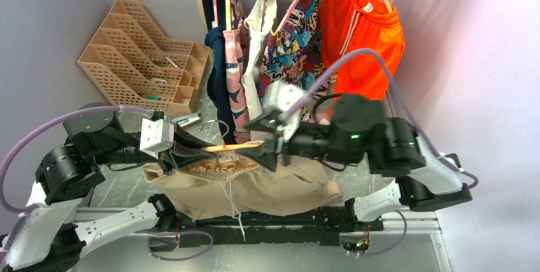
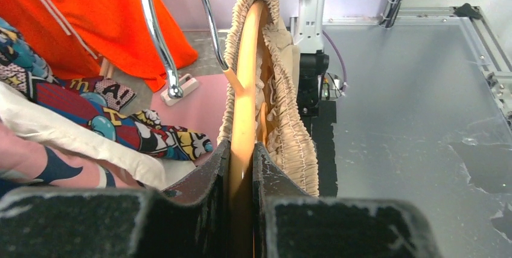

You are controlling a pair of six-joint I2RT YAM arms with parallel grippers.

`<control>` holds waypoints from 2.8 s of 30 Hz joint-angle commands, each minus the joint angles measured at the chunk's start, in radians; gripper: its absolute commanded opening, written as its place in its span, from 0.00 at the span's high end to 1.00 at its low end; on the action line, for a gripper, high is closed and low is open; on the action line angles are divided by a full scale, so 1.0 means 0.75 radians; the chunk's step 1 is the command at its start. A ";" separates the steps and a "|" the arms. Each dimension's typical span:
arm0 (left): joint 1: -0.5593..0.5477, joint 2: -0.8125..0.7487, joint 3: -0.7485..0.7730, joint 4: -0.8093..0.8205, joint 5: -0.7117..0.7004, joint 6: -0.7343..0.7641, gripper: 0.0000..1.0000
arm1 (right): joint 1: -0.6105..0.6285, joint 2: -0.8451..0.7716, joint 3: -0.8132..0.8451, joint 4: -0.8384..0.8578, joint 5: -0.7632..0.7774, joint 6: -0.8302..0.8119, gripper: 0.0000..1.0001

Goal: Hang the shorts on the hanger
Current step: Adjust the hanger.

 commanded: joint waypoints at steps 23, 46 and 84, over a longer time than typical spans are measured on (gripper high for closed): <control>0.008 0.016 0.037 0.128 0.202 0.007 0.93 | -0.047 0.165 -0.045 -0.089 -0.229 0.012 0.61; 0.006 -0.108 0.079 0.201 -0.077 0.065 0.32 | -0.126 0.032 -0.135 0.031 -0.327 0.101 1.00; 0.008 -0.415 0.128 0.600 -0.742 0.124 0.31 | -0.126 0.133 0.474 -0.026 -0.404 0.039 1.00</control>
